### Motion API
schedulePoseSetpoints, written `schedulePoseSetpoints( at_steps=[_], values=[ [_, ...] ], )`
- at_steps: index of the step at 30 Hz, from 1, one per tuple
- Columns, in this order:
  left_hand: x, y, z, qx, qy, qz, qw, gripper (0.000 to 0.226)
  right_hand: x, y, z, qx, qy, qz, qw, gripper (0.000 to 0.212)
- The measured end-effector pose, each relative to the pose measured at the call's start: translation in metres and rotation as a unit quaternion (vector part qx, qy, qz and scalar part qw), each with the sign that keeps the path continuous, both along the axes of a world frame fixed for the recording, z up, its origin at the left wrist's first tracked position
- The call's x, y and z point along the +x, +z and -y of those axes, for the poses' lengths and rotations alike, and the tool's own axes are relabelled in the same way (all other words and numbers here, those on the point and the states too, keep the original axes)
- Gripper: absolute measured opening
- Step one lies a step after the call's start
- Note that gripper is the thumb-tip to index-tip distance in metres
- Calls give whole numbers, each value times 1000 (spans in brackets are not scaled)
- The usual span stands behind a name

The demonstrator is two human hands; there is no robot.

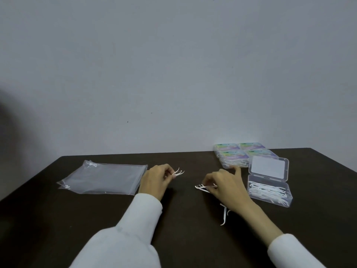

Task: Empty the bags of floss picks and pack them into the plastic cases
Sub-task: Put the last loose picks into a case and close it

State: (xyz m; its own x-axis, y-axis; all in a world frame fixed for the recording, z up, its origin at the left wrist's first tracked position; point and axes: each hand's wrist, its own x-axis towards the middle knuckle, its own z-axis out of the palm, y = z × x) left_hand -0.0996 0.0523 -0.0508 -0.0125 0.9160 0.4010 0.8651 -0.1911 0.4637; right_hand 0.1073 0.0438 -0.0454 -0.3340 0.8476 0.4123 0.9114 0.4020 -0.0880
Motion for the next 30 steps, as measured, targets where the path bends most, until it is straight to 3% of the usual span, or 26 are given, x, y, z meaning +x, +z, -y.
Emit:
schedulePoseSetpoints(
  at_steps=[6,11,17,23,30],
  values=[
    [1,-1,0,-6,-16,18,1000,5,3,11,5,-77,-41,94,992,36],
    [1,-3,0,-7,-22,26,999,7,-1,23,9,-117,-49,105,986,16],
    [3,-4,0,-11,-25,17,999,5,-1,30,7,-181,-41,195,963,22],
    [4,-4,0,-11,-29,18,999,7,-4,25,7,-119,-40,202,971,18],
    [6,-4,2,-11,-29,22,999,7,-12,11,13,-49,-51,300,951,25]
  ],
)
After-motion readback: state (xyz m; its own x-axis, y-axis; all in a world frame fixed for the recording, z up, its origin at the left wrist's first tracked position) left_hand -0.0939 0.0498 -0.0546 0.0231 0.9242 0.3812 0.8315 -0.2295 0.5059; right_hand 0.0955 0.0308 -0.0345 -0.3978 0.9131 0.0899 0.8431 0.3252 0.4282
